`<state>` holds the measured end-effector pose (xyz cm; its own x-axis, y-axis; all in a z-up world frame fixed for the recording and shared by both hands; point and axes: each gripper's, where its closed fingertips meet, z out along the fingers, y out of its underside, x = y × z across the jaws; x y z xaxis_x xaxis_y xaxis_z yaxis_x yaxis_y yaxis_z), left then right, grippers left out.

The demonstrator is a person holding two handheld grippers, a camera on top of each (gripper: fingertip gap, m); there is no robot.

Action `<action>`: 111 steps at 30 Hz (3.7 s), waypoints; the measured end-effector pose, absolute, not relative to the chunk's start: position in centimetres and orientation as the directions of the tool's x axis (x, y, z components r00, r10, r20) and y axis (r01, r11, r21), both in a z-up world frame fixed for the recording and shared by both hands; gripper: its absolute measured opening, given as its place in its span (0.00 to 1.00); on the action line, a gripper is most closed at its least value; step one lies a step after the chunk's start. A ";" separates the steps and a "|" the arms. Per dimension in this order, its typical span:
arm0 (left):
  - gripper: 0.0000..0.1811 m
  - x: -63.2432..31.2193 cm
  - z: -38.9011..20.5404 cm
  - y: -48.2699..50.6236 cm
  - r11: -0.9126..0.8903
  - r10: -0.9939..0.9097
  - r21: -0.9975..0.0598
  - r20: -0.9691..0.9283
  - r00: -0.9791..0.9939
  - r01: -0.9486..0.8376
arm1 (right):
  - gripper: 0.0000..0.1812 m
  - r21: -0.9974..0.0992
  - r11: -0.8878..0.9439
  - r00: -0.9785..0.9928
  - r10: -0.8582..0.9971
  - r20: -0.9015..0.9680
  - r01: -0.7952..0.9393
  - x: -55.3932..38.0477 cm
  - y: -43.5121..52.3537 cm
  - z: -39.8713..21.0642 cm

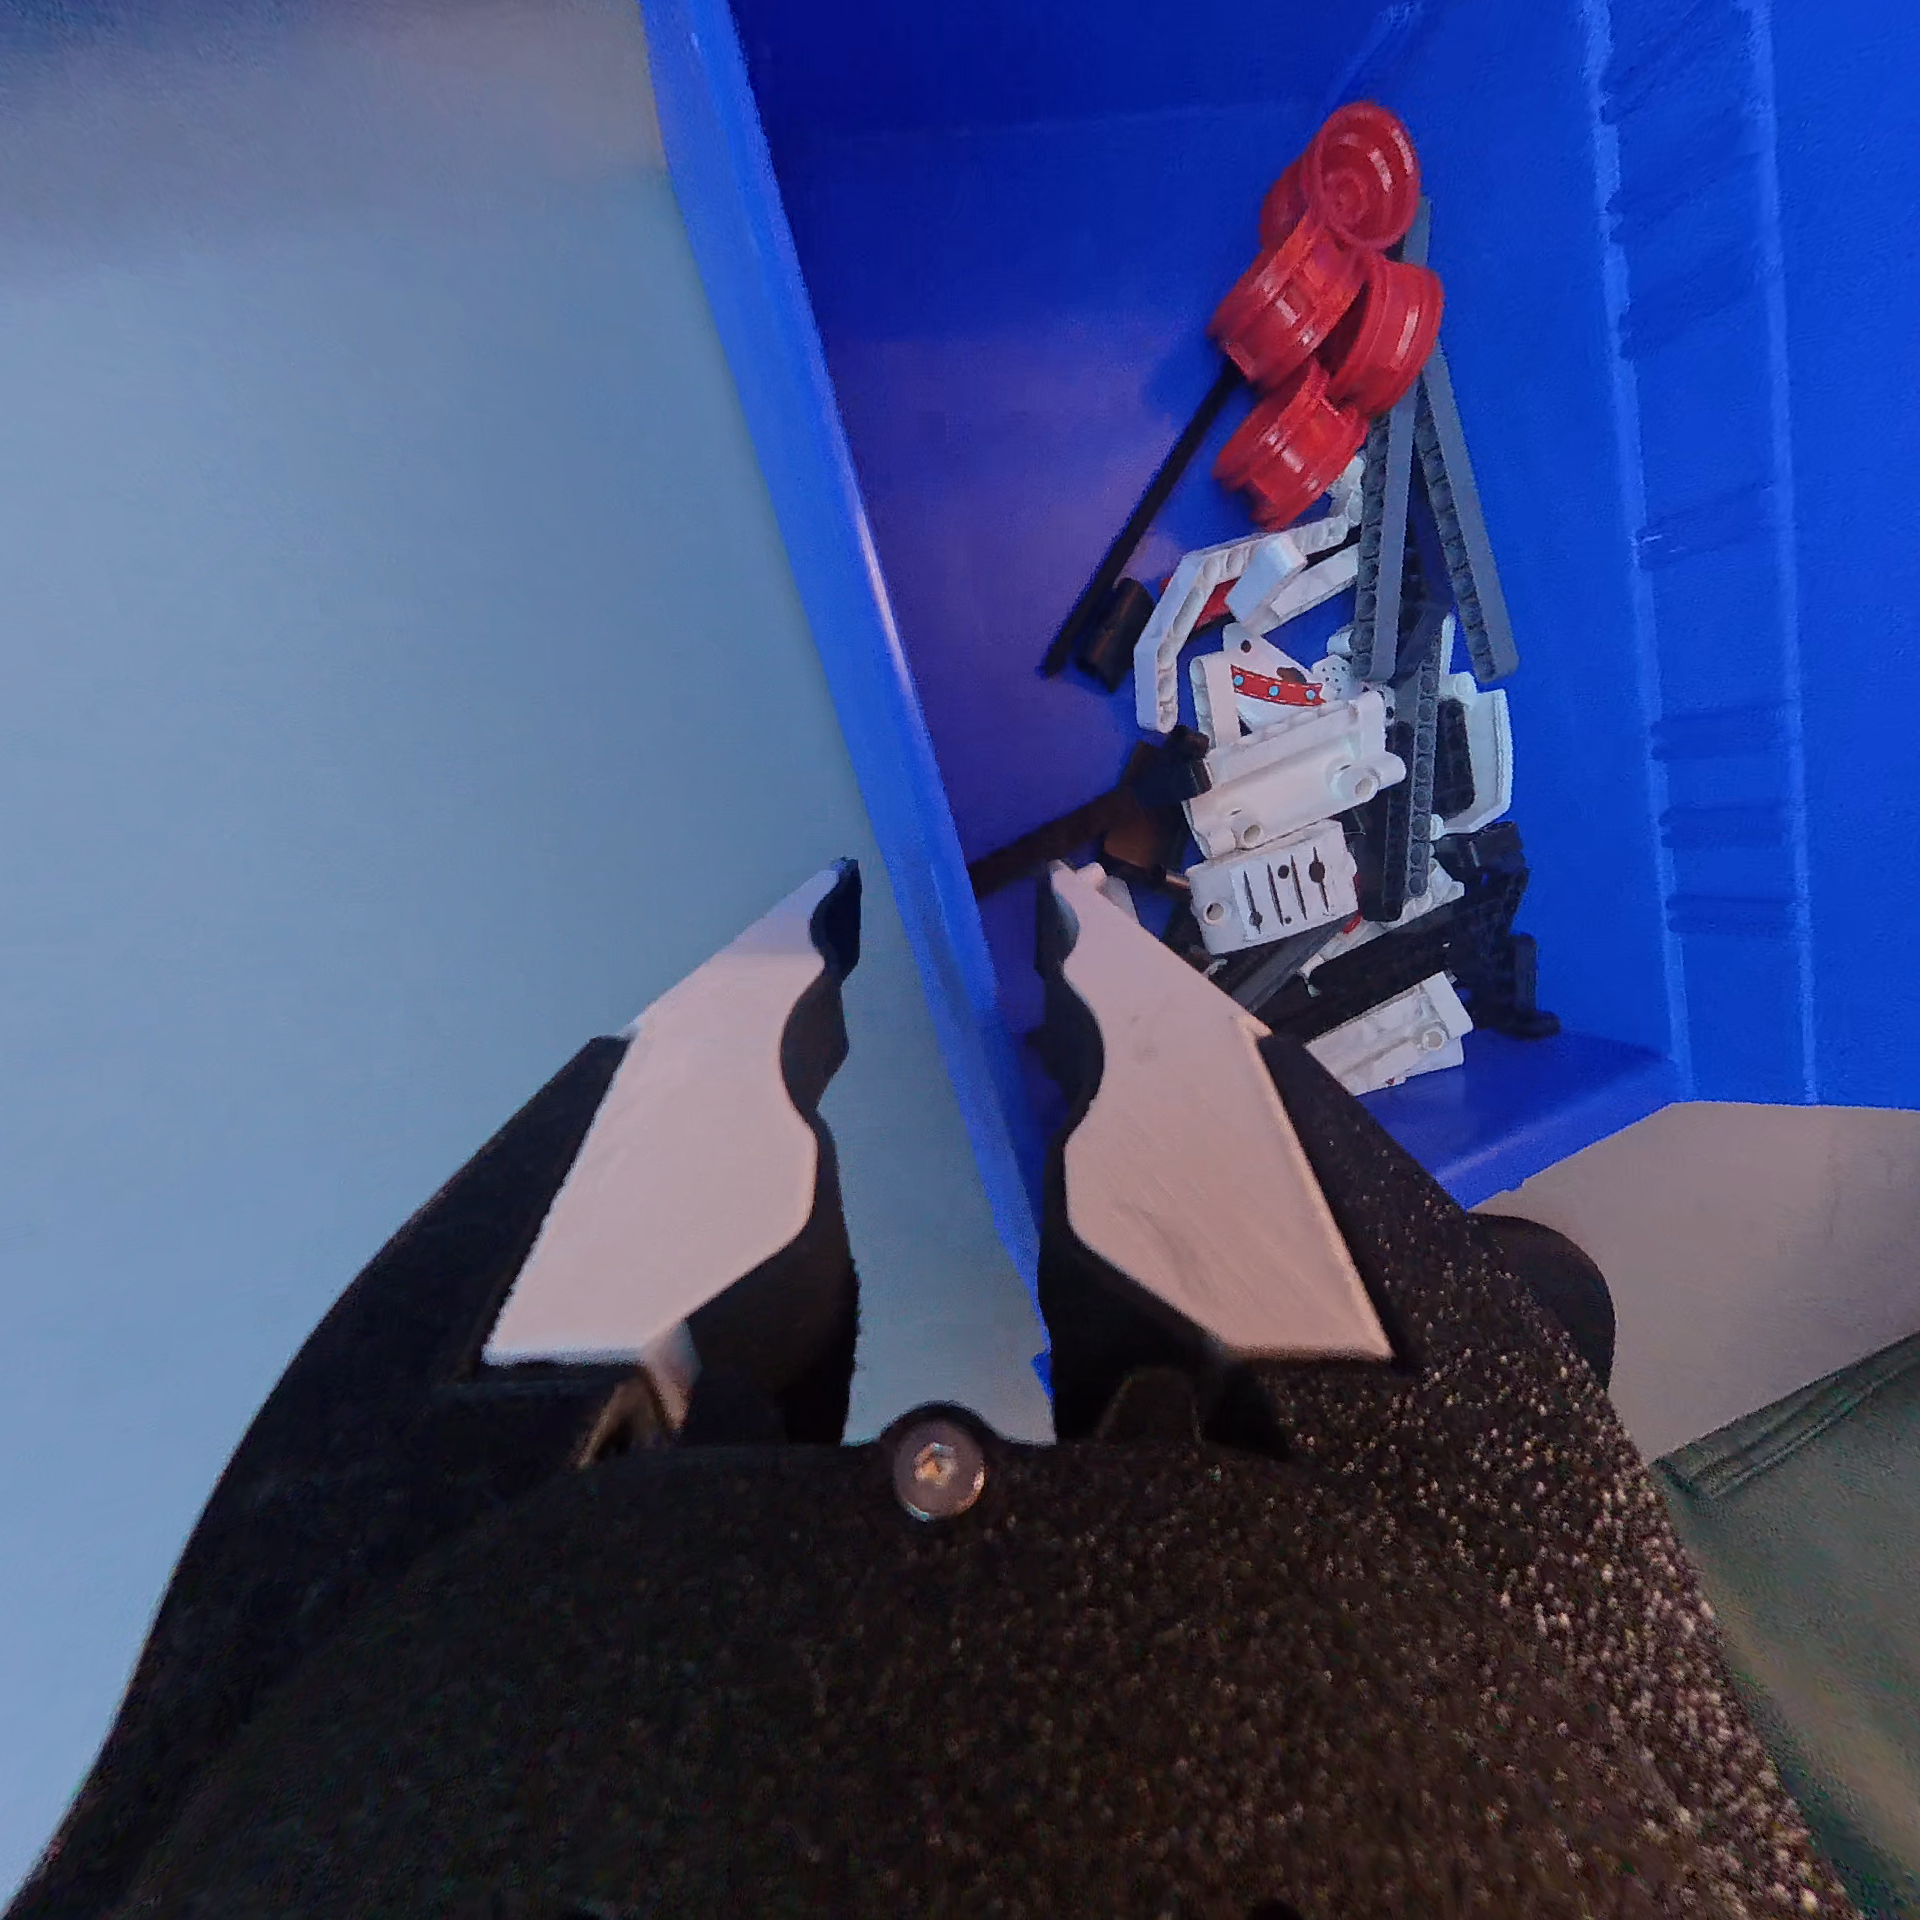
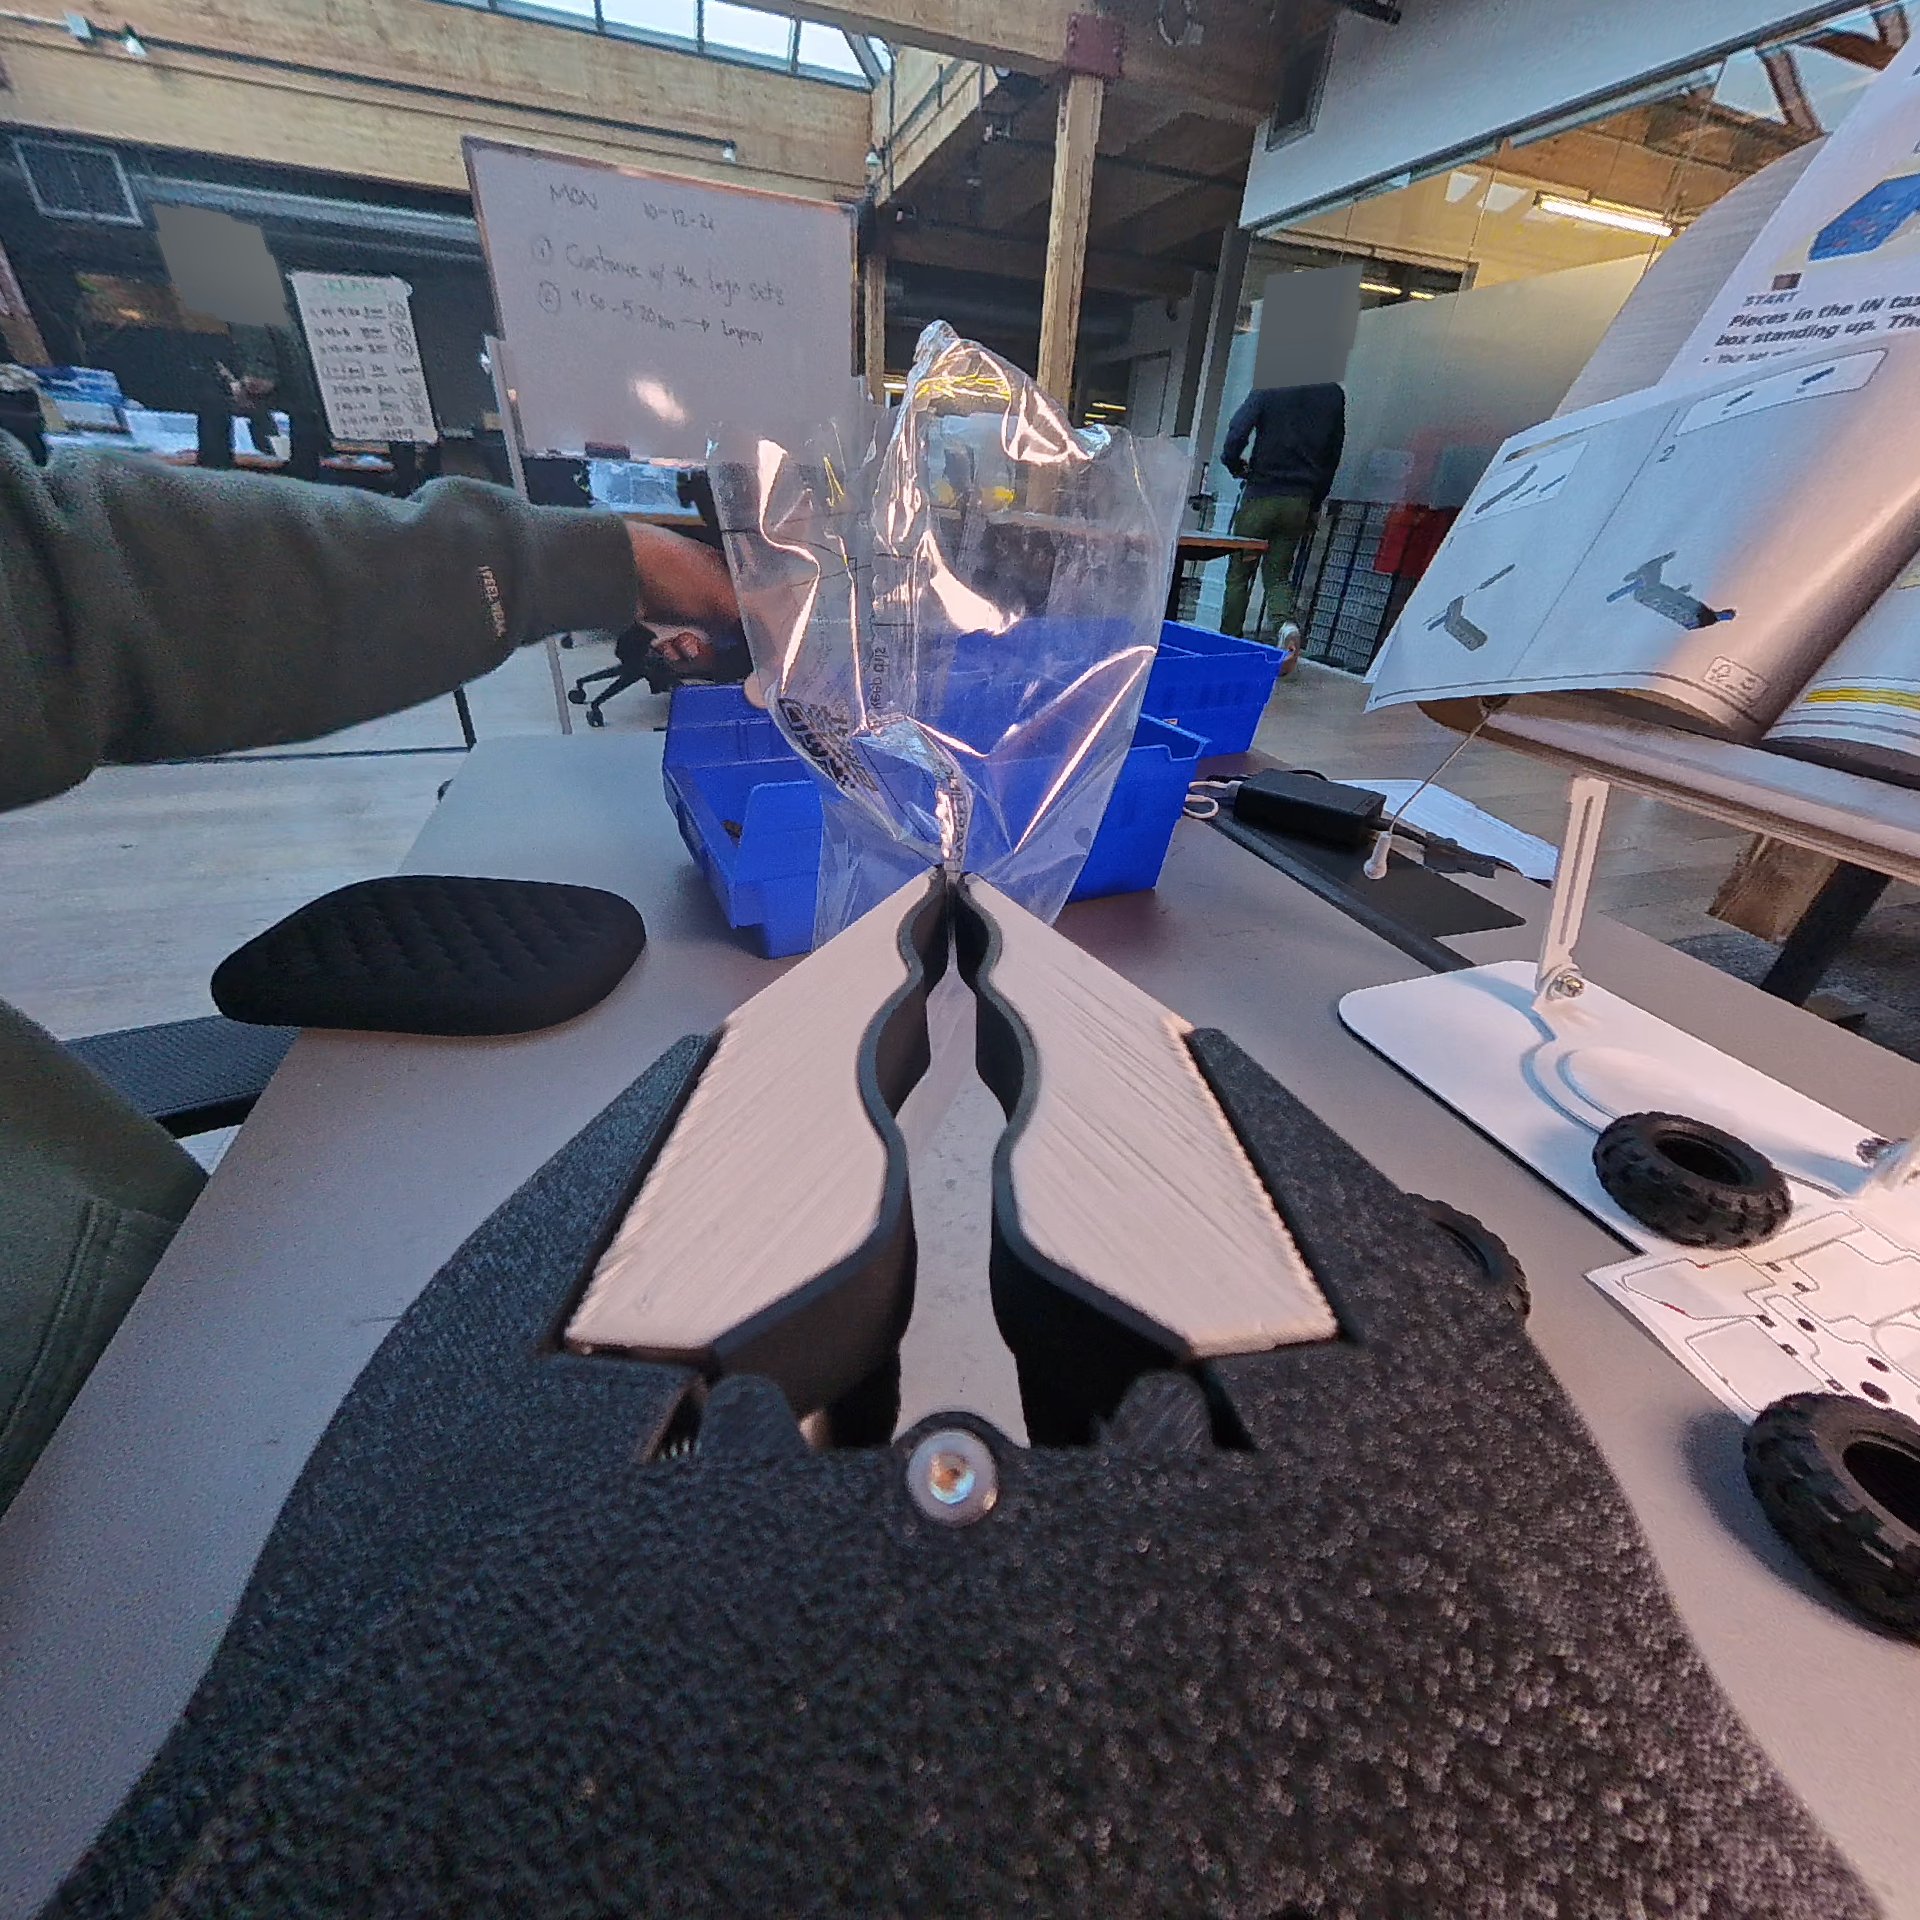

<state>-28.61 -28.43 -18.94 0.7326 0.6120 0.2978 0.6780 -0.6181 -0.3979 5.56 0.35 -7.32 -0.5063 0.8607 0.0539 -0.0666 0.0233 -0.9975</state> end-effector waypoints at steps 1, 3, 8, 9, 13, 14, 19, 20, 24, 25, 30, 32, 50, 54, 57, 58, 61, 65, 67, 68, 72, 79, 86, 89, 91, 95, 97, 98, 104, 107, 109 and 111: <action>0.19 -28.7 -18.9 -28.3 -0.635 0.604 -0.379 0.299 0.739 0.673 | 0.00 -0.998 0.022 -0.506 0.861 0.052 -0.065 5.5 0.4 -7.3; 0.17 -28.8 -19.5 -28.0 -0.675 0.591 -0.326 0.298 0.750 0.662 | 0.00 -0.998 0.020 -0.507 0.861 0.049 -0.064 5.5 0.4 -7.4; 0.04 -29.3 -20.7 -28.0 -0.699 0.575 -0.284 0.323 0.752 0.656 | 0.00 -0.998 0.020 -0.509 0.860 0.049 -0.062 5.7 0.5 -7.4; 0.02 -29.3 -20.8 -28.1 -0.705 0.563 -0.292 0.324 0.760 0.646 | 0.00 -0.998 0.019 -0.510 0.859 0.048 -0.061 5.7 0.6 -7.5; 0.01 -28.5 -20.5 -28.5 -0.712 0.551 -0.307 0.311 0.774 0.631 | 0.00 -0.998 0.013 -0.519 0.854 0.042 -0.058 5.6 0.5 -7.5; 0.01 -28.5 -20.3 -28.5 -0.710 0.555 -0.318 0.297 0.777 0.629 | 0.00 -0.998 0.013 -0.522 0.852 0.041 -0.057 5.6 0.4 -7.6; 0.01 -28.8 -17.1 -27.7 -0.698 0.541 -0.422 0.219 0.812 0.579 | 0.00 -0.998 0.015 -0.531 0.846 0.043 -0.057 5.6 0.0 -7.6; 0.01 -28.8 -16.0 -27.3 -0.689 0.532 -0.452 0.216 0.819 0.567 | 0.00 -0.998 0.013 -0.533 0.845 0.042 -0.058 5.6 0.0 -7.6; 0.01 -29.2 -11.0 -25.3 -0.671 0.505 -0.545 0.160 0.848 0.502 | 0.00 -0.998 0.003 -0.554 0.832 0.033 -0.056 5.5 -0.8 -7.6; 0.01 -29.2 -9.5 -24.6 -0.665 0.495 -0.569 0.151 0.856 0.484 | 0.00 -0.998 0.004 -0.559 0.829 0.034 -0.055 5.5 -1.0 -7.6; 0.01 -28.8 -1.4 -20.7 -0.614 0.434 -0.681 0.131 0.892 0.398 | 0.00 -0.999 -0.004 -0.600 0.800 0.027 -0.050 5.7 -2.6 -7.5; 0.01 -28.3 1.8 -19.1 -0.587 0.409 -0.719 0.133 0.903 0.372 | 0.00 -0.999 0.004 -0.609 0.792 0.032 -0.046 5.7 -3.2 -7.5; 0.01 -26.7 11.6 -9.0 -0.495 0.419 -0.789 0.151 0.895 0.364 | 0.00 -0.997 0.066 -0.582 0.812 0.033 0.035 0.0 -8.5 -7.8; 0.01 -26.2 12.0 -7.9 -0.456 0.404 -0.817 0.162 0.901 0.351 | 0.00 -0.999 0.030 -0.533 0.846 0.006 0.036 -1.0 -7.5 -7.8; 0.02 -26.0 12.3 -7.1 -0.420 0.411 -0.844 0.151 0.899 0.333 | 0.00 -0.999 0.038 -0.505 0.863 0.029 0.008 -1.5 -7.1 -7.7; 0.02 -26.0 12.4 -6.8 -0.413 0.416 -0.850 0.143 0.898 0.327 | 0.00 -0.999 0.049 -0.499 0.866 0.044 -0.002 -1.7 -7.1 -7.7; 0.02 -25.7 12.4 -6.0 -0.399 0.415 -0.861 0.136 0.900 0.314 | 0.00 -0.998 0.066 -0.468 0.881 0.070 -0.024 -2.2 -7.1 -7.6; 0.02 -24.8 12.8 -5.0 -0.371 0.403 -0.889 0.105 0.909 0.267 | 0.00 -0.997 0.056 -0.426 0.902 0.074 -0.054 -2.3 -6.5 -7.1; 0.02 -24.5 13.1 -4.6 -0.357 0.407 -0.902 0.085 0.909 0.244 | 0.00 -0.992 0.088 -0.415 0.902 0.117 -0.088 -2.2 -6.6 -7.0; 0.02 -24.4 13.2 -4.4 -0.352 0.407 -0.906 0.079 0.910 0.236 | 0.00 -0.987 0.106 -0.404 0.903 0.145 -0.117 -2.1 -6.6 -6.8; 0.02 -23.7 13.2 -3.8 -0.347 0.414 -0.918 0.032 0.910 0.190 | 0.00 -0.981 0.111 -0.366 0.916 0.163 -0.160 -2.0 -6.2 -6.4; 0.02 -23.0 11.6 -2.4 -0.388 0.426 -0.911 -0.045 0.903 0.137 | 0.00 -0.979 0.119 -0.341 0.924 0.171 -0.167 -1.9 -5.8 -6.7; 0.02 -22.5 9.9 -0.6 -0.421 0.431 -0.902 -0.105 0.896 0.097 | 0.00 -0.990 0.091 -0.294 0.948 0.119 -0.107 -1.8 -4.1 -8.0; 0.02 -22.2 9.3 0.3 -0.437 0.430 -0.896 -0.136 0.893 0.074 | 0.00 -0.993 0.077 -0.287 0.953 0.099 -0.086 -2.0 -3.6 -8.5; 0.02 -21.9 9.0 0.8 -0.451 0.424 -0.891 -0.159 0.891 0.055 | 0.00 -0.994 0.073 -0.286 0.954 0.092 -0.077 -2.1 -3.5 -8.8; 0.02 -21.1 8.8 1.7 -0.463 0.415 -0.886 -0.201 0.888 0.016 | 0.00 -0.994 0.095 -0.270 0.957 0.108 -0.062 -2.3 -3.0 -9.4; 0.02 -20.7 8.9 2.1 -0.467 0.405 -0.884 -0.215 0.889 -0.001 | 0.00 -0.988 0.141 -0.275 0.949 0.152 -0.060 -2.2 -3.0 -9.7; 0.02 -20.5 9.0 2.3 -0.471 0.397 -0.882 -0.218 0.892 -0.006 | 0.00 -0.982 0.179 -0.295 0.936 0.190 -0.064 -2.0 -3.3 -9.9; 0.02 -20.2 8.6 3.5 -0.480 0.375 -0.877 -0.192 0.907 0.013 | 0.00 -0.972 0.218 -0.364 0.901 0.235 -0.087 -1.0 -3.6 -10.1; 0.02 -20.2 8.4 3.9 -0.479 0.371 -0.877 -0.177 0.912 0.025 | 0.00 -0.964 0.247 -0.369 0.890 0.267 -0.100 -0.5 -3.4 -10.2; 0.02 -20.0 8.4 4.1 -0.480 0.371 -0.877 -0.182 0.911 0.020 | 0.00 -0.970 0.225 -0.374 0.895 0.244 -0.093 -0.4 -3.2 -10.3; 0.02 -19.6 8.5 4.5 -0.480 0.363 -0.877 -0.190 0.912 0.008 | 0.00 -0.964 0.241 -0.377 0.887 0.267 -0.114 -0.4 -3.3 -10.2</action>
<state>-19.59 4.52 8.48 0.9122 0.3630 -0.1902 0.0080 -0.4799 -0.8773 -0.39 -3.26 -10.19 -0.3768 0.8871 0.2667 -0.1144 0.2411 -0.9637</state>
